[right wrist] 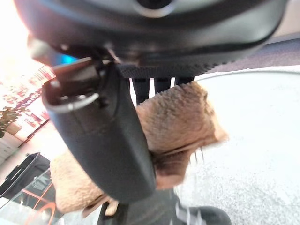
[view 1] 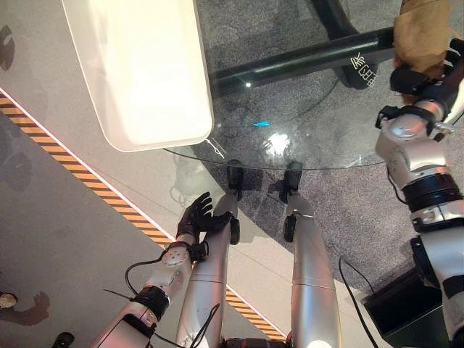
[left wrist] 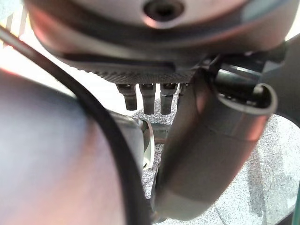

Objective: Wipe the table with a cloth and put it in the basket.

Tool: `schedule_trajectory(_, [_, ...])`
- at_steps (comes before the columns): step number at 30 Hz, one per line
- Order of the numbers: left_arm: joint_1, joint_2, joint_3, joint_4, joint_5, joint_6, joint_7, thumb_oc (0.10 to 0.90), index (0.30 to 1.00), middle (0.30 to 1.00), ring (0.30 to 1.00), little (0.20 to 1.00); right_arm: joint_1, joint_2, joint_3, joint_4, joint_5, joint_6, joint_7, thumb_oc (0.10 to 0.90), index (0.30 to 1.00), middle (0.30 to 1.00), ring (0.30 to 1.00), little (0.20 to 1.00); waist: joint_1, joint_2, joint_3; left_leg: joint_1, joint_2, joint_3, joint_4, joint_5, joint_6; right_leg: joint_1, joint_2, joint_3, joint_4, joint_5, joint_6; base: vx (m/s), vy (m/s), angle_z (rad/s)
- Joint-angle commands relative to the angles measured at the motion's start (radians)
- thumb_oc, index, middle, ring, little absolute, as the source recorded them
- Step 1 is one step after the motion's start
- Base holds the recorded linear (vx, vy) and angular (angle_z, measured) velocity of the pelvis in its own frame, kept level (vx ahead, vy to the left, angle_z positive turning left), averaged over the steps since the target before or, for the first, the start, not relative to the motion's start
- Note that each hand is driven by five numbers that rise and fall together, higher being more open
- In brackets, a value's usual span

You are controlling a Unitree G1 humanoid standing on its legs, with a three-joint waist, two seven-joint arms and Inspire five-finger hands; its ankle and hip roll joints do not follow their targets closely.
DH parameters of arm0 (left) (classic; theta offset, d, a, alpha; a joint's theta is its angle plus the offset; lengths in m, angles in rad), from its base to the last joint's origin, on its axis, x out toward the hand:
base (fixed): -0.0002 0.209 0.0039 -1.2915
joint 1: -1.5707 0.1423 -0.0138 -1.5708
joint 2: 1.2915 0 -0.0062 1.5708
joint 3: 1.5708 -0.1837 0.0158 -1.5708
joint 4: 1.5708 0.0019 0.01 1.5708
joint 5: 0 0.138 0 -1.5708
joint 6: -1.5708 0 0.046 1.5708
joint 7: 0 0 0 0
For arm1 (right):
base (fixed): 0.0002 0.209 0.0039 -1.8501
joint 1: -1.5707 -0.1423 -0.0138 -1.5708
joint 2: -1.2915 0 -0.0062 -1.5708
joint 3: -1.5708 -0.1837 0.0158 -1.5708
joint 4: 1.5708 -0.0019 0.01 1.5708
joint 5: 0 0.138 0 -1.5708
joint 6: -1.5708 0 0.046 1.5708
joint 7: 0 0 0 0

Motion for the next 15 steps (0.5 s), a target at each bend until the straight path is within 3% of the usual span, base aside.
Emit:
schedule_trajectory(1, [0.089,-0.011,-0.004,-0.024,-0.019,-0.034,-0.007,0.8,0.9,0.9,0.9,0.9,0.09,0.06,0.049,0.023,0.134,0.064,0.161,0.1,0.3,0.3,0.3,0.2,0.014,0.068,-0.017,-0.022,-0.032,-0.047,0.089,-0.12,-0.019,-0.006,0.047,-0.063,-0.021,0.019,0.007,0.0,0.0,0.0])
schedule_trajectory(11, [0.105,-0.024,-0.003,-0.038,-0.016,-0.039,0.002,0.8,0.9,0.9,0.9,0.9,0.101,0.062,0.034,-0.057,0.033,0.025,0.141,0.1,0.3,0.3,0.3,0.2,0.013,0.067,-0.017,-0.001,-0.036,-0.044,0.08,-0.125,-0.017,0.011,0.049,-0.061,-0.025,0.016,0.016,0.01,0.036,-0.02])
schedule_trajectory(15, [0.115,-0.03,0.007,-0.045,-0.013,-0.036,0.009,0.8,0.9,0.9,0.9,0.9,0.103,0.05,0.026,-0.196,-0.07,0.021,0.098,0.1,0.3,0.3,0.3,0.2,0.009,0.06,-0.017,0.008,-0.038,-0.044,0.079,-0.129,-0.013,0.017,0.051,-0.058,-0.022,0.013,0.02,0.02,0.049,-0.01])
